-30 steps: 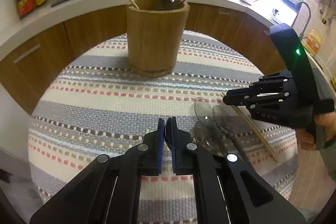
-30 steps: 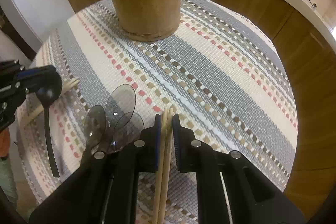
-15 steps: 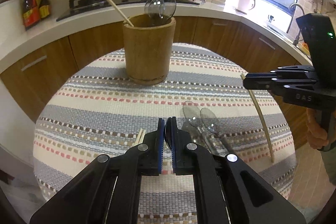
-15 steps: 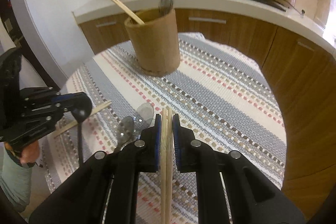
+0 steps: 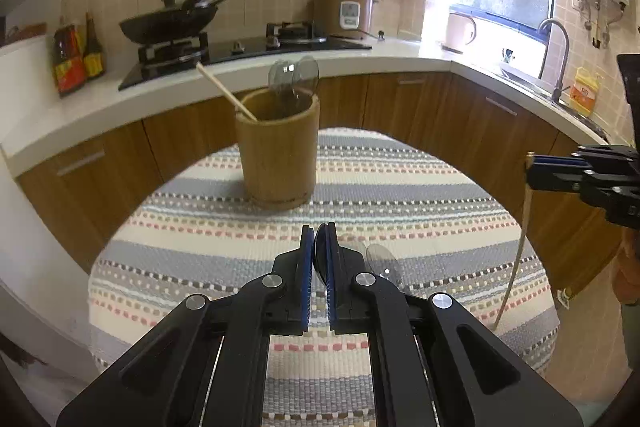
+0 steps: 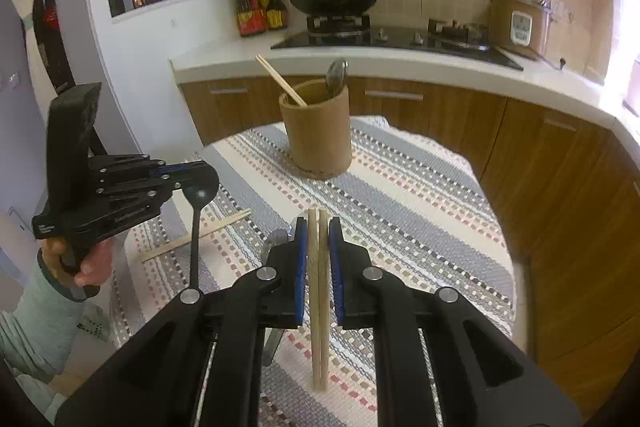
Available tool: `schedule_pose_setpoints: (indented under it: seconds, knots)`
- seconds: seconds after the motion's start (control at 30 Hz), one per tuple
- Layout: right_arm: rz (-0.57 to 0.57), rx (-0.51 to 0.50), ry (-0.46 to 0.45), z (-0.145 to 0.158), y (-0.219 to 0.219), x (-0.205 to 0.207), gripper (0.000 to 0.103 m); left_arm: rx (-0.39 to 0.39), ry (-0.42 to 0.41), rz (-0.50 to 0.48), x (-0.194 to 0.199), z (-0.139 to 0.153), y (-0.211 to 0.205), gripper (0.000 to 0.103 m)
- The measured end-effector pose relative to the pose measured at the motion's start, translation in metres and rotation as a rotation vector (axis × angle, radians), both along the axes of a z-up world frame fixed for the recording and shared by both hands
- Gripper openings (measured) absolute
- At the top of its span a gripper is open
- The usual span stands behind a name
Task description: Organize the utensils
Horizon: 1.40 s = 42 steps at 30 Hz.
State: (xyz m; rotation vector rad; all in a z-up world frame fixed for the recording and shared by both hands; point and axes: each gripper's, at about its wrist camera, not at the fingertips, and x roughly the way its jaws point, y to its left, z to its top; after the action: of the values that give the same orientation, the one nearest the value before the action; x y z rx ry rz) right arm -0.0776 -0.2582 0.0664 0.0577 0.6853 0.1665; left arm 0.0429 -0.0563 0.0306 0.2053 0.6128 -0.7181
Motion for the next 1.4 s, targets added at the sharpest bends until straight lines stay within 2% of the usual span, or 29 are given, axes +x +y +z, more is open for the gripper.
schedule_pose_setpoints:
  seconds: [0.27,0.47,0.77,1.07,1.2,1.4]
  knots:
    - [-0.037,0.024,-0.094,0.029,-0.008,0.000,0.009,-0.010,-0.099,0.046,0.000,0.020,-0.002,0.004]
    - [-0.055,0.054,-0.159,0.051,-0.015,0.015,0.008,-0.041,-0.194,0.123,0.011,0.043,-0.001,0.004]
    - [-0.057,0.049,-0.250,0.090,-0.013,0.046,0.008,-0.166,-0.458,0.302,0.023,0.094,0.002,0.004]
    - [-0.063,0.048,-0.361,0.133,-0.010,0.085,0.008,-0.179,-0.642,0.406,0.054,0.111,-0.028,0.004]
    - [-0.101,0.085,-0.418,0.138,-0.015,0.100,0.008,-0.163,-0.690,0.427,0.069,0.105,-0.040,0.004]
    - [-0.130,0.133,-0.430,0.126,-0.017,0.131,0.008,-0.190,-0.621,0.449,0.103,0.088,-0.044,0.004]
